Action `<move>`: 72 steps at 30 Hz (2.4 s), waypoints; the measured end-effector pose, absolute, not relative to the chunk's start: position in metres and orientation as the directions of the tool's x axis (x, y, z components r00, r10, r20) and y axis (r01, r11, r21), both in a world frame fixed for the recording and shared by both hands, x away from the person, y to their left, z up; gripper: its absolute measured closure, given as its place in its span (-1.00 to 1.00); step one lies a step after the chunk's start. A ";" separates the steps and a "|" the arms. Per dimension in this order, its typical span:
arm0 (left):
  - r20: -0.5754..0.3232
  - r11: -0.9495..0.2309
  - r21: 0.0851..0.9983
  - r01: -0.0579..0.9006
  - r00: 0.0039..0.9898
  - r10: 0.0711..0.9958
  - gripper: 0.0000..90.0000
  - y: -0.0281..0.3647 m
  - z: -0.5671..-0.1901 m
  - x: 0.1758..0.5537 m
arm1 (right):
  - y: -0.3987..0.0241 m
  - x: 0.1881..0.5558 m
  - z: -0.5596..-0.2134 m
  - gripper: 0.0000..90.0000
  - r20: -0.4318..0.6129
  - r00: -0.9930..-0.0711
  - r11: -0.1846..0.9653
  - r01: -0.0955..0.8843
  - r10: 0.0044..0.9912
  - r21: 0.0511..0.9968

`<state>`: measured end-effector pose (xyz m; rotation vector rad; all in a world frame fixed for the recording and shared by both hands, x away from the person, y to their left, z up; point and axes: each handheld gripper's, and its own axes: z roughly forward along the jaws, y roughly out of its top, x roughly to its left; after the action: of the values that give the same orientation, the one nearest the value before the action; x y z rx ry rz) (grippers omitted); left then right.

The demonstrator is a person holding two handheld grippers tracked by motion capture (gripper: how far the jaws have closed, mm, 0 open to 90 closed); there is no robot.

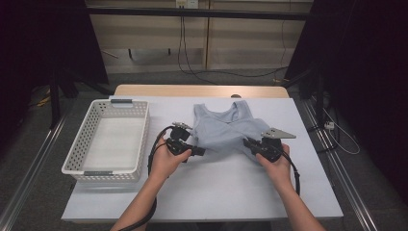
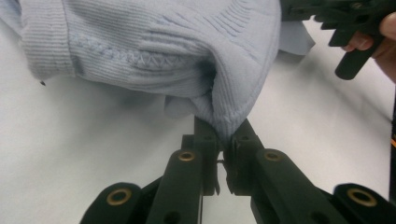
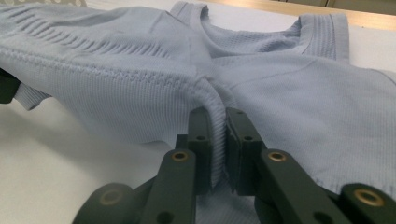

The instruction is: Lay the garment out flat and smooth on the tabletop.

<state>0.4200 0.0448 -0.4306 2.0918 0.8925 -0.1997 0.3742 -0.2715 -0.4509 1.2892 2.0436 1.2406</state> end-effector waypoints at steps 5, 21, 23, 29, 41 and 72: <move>-0.435 -0.392 0.634 0.666 0.727 0.532 0.89 0.048 -0.431 0.422 | -0.271 0.372 -0.451 0.44 0.091 -0.485 0.192 0.503 0.870 0.843; -0.446 -0.365 0.646 0.670 0.720 0.532 0.89 0.051 -0.424 0.424 | -0.290 0.346 -0.446 -0.56 0.057 -0.449 0.209 0.519 0.892 0.829; -0.447 -0.363 0.645 0.672 0.718 0.533 0.89 0.052 -0.424 0.424 | -0.293 0.345 -0.446 -0.58 0.060 -0.436 0.199 0.525 0.898 0.827; -0.452 -0.363 0.641 0.677 0.714 0.535 0.89 0.053 -0.423 0.427 | -0.296 0.342 -0.446 -0.61 0.076 -0.438 0.194 0.537 0.896 0.821; -0.463 -0.353 0.640 0.683 0.709 0.532 0.89 0.051 -0.421 0.434 | -0.324 0.332 -0.448 -0.63 0.064 -0.344 0.150 0.561 0.937 0.814; -0.483 -0.326 0.641 0.694 0.696 0.531 0.89 0.056 -0.415 0.437 | -0.339 0.325 -0.449 0.94 0.083 -0.338 0.143 0.592 0.938 0.794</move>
<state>0.4375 0.0557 -0.4154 2.0097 0.9405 -0.2309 0.3251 -0.3386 -0.4488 1.4612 1.9908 1.0609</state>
